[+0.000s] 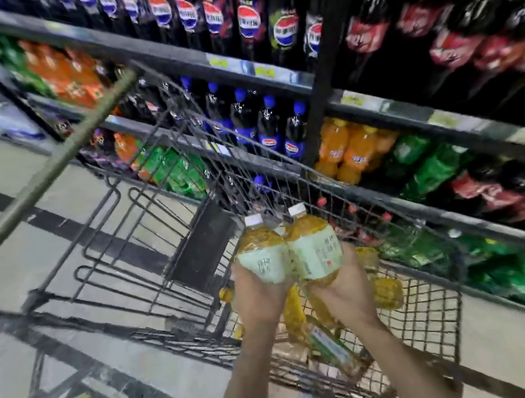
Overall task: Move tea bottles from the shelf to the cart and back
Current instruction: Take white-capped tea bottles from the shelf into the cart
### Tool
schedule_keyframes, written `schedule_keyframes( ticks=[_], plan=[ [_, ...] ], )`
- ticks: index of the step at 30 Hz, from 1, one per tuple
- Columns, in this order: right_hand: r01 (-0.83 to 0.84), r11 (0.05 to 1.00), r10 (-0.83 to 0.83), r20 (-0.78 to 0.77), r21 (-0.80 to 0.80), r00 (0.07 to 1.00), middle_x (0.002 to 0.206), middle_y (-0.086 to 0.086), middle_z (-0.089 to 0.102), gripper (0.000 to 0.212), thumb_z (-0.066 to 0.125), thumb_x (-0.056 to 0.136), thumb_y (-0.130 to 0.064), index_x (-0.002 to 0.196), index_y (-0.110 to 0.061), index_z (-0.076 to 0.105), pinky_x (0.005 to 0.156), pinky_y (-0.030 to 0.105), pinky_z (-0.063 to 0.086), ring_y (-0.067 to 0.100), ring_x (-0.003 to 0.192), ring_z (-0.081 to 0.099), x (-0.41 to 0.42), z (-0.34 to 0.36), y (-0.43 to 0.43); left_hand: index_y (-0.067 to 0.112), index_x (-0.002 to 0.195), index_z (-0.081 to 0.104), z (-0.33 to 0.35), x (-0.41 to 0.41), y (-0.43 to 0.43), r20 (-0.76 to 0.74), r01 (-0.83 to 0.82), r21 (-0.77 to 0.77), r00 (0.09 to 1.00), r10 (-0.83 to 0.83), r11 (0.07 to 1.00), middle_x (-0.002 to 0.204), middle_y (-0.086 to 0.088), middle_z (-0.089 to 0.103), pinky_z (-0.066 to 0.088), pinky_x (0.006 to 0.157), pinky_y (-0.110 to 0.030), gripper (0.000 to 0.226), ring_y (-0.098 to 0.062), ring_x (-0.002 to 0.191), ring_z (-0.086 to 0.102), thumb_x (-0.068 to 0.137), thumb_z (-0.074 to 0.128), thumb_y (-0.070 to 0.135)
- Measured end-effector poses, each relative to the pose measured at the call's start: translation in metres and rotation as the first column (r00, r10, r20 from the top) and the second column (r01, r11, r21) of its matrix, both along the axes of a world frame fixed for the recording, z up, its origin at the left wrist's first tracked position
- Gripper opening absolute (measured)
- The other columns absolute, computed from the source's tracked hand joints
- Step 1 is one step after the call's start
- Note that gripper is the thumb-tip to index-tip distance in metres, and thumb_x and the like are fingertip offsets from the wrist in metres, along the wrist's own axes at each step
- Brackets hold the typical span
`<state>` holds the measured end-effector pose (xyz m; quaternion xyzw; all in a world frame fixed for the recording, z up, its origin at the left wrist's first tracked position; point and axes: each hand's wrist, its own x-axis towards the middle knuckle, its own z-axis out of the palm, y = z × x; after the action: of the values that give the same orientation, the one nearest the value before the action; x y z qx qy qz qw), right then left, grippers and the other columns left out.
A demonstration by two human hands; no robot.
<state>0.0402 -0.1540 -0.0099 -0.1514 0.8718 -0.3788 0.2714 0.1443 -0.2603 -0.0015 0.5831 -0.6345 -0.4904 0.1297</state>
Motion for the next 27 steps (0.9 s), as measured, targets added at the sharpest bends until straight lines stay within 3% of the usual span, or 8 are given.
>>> schedule_keyframes(
  ticks=[3, 7, 10, 14, 22, 25, 27],
  plan=[
    [0.072, 0.996, -0.074, -0.038, -0.049, 0.997, 0.11, -0.02, 0.061, 0.085, 0.09, 0.059, -0.033, 0.127, -0.04, 0.04, 0.08, 0.039, 0.055, 0.014, 0.103, 0.063, 0.014, 0.023, 0.012, 0.028, 0.117, 0.038, 0.024, 0.006, -0.001, -0.058, 0.075, -0.055, 0.995, -0.078, 0.996, 0.101, 0.012, 0.06, 0.058, 0.08, -0.043, 0.086, -0.018, 0.094, 0.066, 0.053, 0.093, 0.039],
    [0.191, 0.968, -0.205, -0.078, -0.161, 0.976, 0.12, -0.016, 0.061, 0.089, 0.093, 0.057, -0.036, 0.129, -0.041, 0.04, 0.086, 0.041, 0.053, 0.01, 0.111, 0.059, 0.036, 0.052, 0.03, 0.026, 0.116, 0.036, 0.055, 0.014, 0.006, -0.126, 0.169, -0.114, 0.975, -0.183, 0.979, 0.097, 0.012, 0.053, 0.046, 0.073, -0.028, 0.078, -0.014, 0.096, 0.059, 0.063, 0.093, 0.023],
    [0.258, 0.943, -0.285, -0.107, -0.21, 0.953, 0.12, -0.017, 0.06, 0.093, 0.094, 0.053, -0.041, 0.13, -0.037, 0.042, 0.088, 0.041, 0.053, 0.009, 0.112, 0.059, 0.052, 0.073, 0.045, 0.019, 0.121, 0.039, 0.072, 0.019, 0.012, -0.156, 0.237, -0.15, 0.953, -0.259, 0.96, 0.102, 0.006, 0.055, 0.052, 0.077, -0.034, 0.084, -0.018, 0.098, 0.061, 0.06, 0.095, 0.022],
    [0.333, 0.901, -0.389, -0.177, -0.278, 0.904, 0.117, -0.014, 0.057, 0.09, 0.095, 0.055, -0.028, 0.13, -0.028, 0.044, 0.093, 0.038, 0.051, 0.01, 0.112, 0.057, 0.066, 0.098, 0.067, 0.023, 0.119, 0.035, 0.097, 0.017, 0.027, -0.189, 0.344, -0.15, 0.91, -0.369, 0.927, 0.104, 0.007, 0.059, 0.057, 0.081, -0.04, 0.085, -0.017, 0.096, 0.062, 0.059, 0.096, 0.024],
    [0.47, 0.771, -0.592, -0.214, -0.43, 0.777, 0.12, -0.009, 0.06, 0.093, 0.095, 0.056, -0.027, 0.131, -0.03, 0.041, 0.095, 0.044, 0.05, 0.015, 0.114, 0.058, 0.075, 0.147, 0.128, 0.029, 0.115, 0.034, 0.146, -0.004, 0.08, -0.277, 0.519, -0.297, 0.757, -0.592, 0.802, 0.098, 0.017, 0.053, 0.053, 0.077, -0.031, 0.083, -0.013, 0.095, 0.058, 0.059, 0.095, 0.021],
    [0.503, 0.713, -0.66, -0.225, -0.488, 0.717, 0.119, -0.011, 0.059, 0.089, 0.095, 0.058, -0.023, 0.129, -0.031, 0.042, 0.094, 0.037, 0.049, 0.011, 0.112, 0.057, 0.074, 0.169, 0.16, 0.029, 0.116, 0.033, 0.17, -0.017, 0.109, -0.289, 0.577, -0.33, 0.691, -0.662, 0.747, 0.096, 0.018, 0.052, 0.044, 0.063, -0.017, 0.08, -0.009, 0.091, 0.056, 0.063, 0.093, 0.021],
    [0.521, 0.676, -0.698, -0.228, -0.521, 0.679, 0.115, -0.014, 0.058, 0.087, 0.095, 0.059, -0.022, 0.126, -0.035, 0.041, 0.091, 0.033, 0.048, 0.009, 0.109, 0.057, 0.073, 0.183, 0.184, 0.029, 0.117, 0.034, 0.184, -0.028, 0.133, -0.306, 0.609, -0.364, 0.636, -0.708, 0.704, 0.099, 0.017, 0.055, 0.048, 0.064, -0.018, 0.082, -0.009, 0.093, 0.059, 0.062, 0.094, 0.023]
  ],
)
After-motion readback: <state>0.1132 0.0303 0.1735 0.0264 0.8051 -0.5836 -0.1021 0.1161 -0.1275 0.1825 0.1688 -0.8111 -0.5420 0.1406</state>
